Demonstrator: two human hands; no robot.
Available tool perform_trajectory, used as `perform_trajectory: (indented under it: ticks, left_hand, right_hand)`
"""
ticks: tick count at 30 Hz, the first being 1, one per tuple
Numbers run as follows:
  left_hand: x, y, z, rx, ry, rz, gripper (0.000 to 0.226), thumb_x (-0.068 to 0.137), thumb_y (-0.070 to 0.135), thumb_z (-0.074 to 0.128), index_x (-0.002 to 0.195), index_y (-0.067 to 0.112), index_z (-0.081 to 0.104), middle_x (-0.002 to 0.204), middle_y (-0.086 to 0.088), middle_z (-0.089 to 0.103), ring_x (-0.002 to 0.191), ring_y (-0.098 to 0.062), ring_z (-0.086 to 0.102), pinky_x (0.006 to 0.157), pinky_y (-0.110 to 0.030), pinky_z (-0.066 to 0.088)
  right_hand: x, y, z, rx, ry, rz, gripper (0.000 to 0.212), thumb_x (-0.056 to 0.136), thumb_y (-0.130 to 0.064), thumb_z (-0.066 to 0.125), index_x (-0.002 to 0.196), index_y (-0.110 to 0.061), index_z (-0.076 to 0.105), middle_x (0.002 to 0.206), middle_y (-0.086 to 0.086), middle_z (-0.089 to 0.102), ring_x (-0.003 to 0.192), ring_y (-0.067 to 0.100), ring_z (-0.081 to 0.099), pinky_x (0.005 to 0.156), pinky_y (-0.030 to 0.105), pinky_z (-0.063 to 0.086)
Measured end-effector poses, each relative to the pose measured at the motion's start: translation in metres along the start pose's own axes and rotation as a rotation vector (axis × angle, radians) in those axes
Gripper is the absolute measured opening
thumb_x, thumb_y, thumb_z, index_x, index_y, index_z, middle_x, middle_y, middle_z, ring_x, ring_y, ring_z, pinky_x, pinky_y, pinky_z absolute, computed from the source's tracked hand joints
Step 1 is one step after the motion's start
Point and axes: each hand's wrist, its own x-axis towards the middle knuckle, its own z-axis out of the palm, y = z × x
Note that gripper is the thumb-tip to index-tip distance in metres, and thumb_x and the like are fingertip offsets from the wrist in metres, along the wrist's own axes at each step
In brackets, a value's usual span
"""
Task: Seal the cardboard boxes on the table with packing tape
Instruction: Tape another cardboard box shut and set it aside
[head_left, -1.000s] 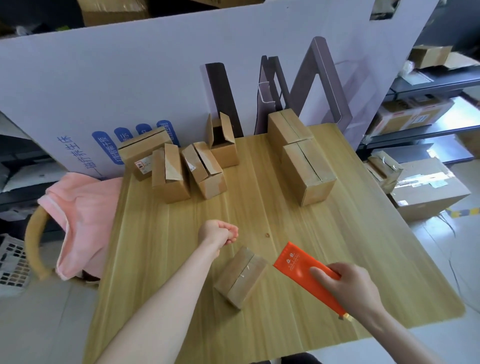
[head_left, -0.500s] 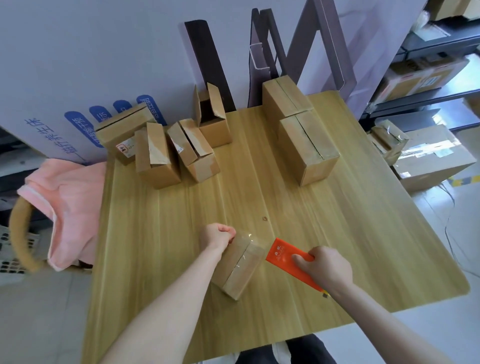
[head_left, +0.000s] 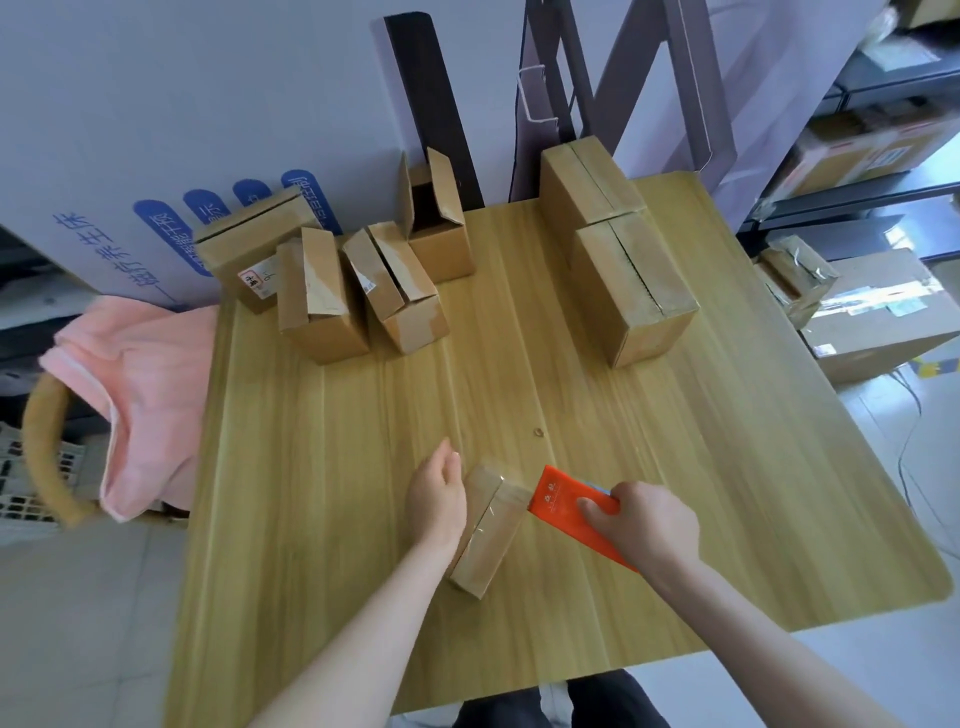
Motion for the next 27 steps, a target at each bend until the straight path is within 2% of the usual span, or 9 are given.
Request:
perform_trajectory:
  ticks: [2,5,8,12,16,18,21,24,27]
  left_hand:
    - [-0.013,-0.007,0.006,0.133,-0.106,0.012,0.046,0.1,0.045,0.034,0.134,0.021,0.053,0.131,0.002,0.059,0.115,-0.022,0.059,0.094,-0.03,0.045]
    - [-0.023,-0.011,0.011,0.23,-0.102,-0.026,0.047,0.1,0.046,0.032,0.127,0.015,0.056,0.124,-0.004,0.063,0.111,-0.024,0.058,0.079,-0.026,0.037]
    - [-0.022,-0.009,0.011,0.227,-0.099,-0.021,0.045,0.1,0.044,0.031,0.125,0.016,0.056,0.121,-0.004,0.064,0.109,-0.025,0.058,0.079,-0.028,0.039]
    - [-0.025,-0.008,0.01,0.228,-0.081,-0.001,0.039,0.1,0.043,0.03,0.106,0.017,0.059,0.106,-0.003,0.067,0.096,-0.025,0.06,0.08,-0.033,0.046]
    - [-0.028,-0.006,0.014,0.18,-0.058,-0.032,0.044,0.101,0.043,0.026,0.108,0.014,0.058,0.107,-0.005,0.066,0.096,-0.025,0.059,0.082,-0.036,0.046]
    - [-0.028,-0.004,0.017,0.161,-0.057,-0.078,0.046,0.101,0.043,0.027,0.123,0.015,0.055,0.122,-0.005,0.062,0.109,-0.025,0.057,0.089,-0.034,0.043]
    - [-0.029,-0.003,0.02,0.059,-0.067,-0.188,0.047,0.101,0.042,0.029,0.132,0.013,0.05,0.13,-0.005,0.057,0.118,-0.027,0.053,0.097,-0.036,0.042]
    - [-0.037,0.003,0.028,-0.153,-0.008,-0.311,0.037,0.1,0.041,0.033,0.106,0.012,0.055,0.104,-0.007,0.064,0.093,-0.027,0.059,0.087,-0.038,0.047]
    - [-0.045,0.013,0.035,-0.418,0.027,-0.499,0.034,0.098,0.045,0.039,0.1,0.014,0.052,0.087,0.001,0.058,0.086,-0.026,0.055,0.079,-0.035,0.046]
  right_hand:
    - [0.003,-0.004,-0.003,-0.052,0.014,-0.033,0.046,0.081,-0.061,0.047,0.072,-0.018,0.059,0.06,-0.008,0.051,0.062,0.018,0.056,0.047,0.024,0.029]
    - [0.008,-0.014,-0.007,-0.146,0.038,-0.102,0.044,0.082,-0.059,0.047,0.064,-0.02,0.051,0.056,-0.008,0.046,0.059,0.018,0.052,0.044,0.024,0.024]
    - [0.011,-0.027,-0.015,-0.235,0.055,-0.135,0.046,0.084,-0.055,0.049,0.059,-0.018,0.041,0.055,-0.008,0.041,0.06,0.02,0.049,0.045,0.025,0.023]
    - [0.016,-0.041,-0.024,-0.253,0.069,-0.173,0.034,0.086,-0.054,0.05,0.078,-0.022,0.06,0.074,-0.003,0.061,0.078,0.024,0.062,0.057,0.027,0.033]
    - [0.023,-0.047,-0.021,-0.277,0.083,-0.188,0.031,0.088,-0.049,0.05,0.085,-0.023,0.066,0.086,0.0,0.069,0.086,0.024,0.066,0.06,0.027,0.034]
    - [0.023,-0.056,-0.008,-0.284,0.033,-0.204,0.029,0.092,-0.044,0.048,0.09,-0.023,0.068,0.091,0.0,0.071,0.089,0.024,0.067,0.061,0.027,0.034]
    - [0.021,-0.055,0.01,-0.228,-0.028,-0.159,0.031,0.093,-0.044,0.048,0.094,-0.022,0.068,0.093,0.0,0.07,0.091,0.024,0.067,0.062,0.027,0.036]
    - [0.021,-0.028,0.007,-0.051,0.002,0.01,0.042,0.089,-0.056,0.048,0.083,-0.018,0.065,0.08,0.001,0.067,0.077,0.025,0.066,0.06,0.027,0.04]
    - [0.016,-0.009,-0.002,0.179,0.069,0.125,0.05,0.087,-0.061,0.048,0.07,-0.016,0.063,0.063,-0.002,0.06,0.06,0.023,0.06,0.053,0.025,0.04]
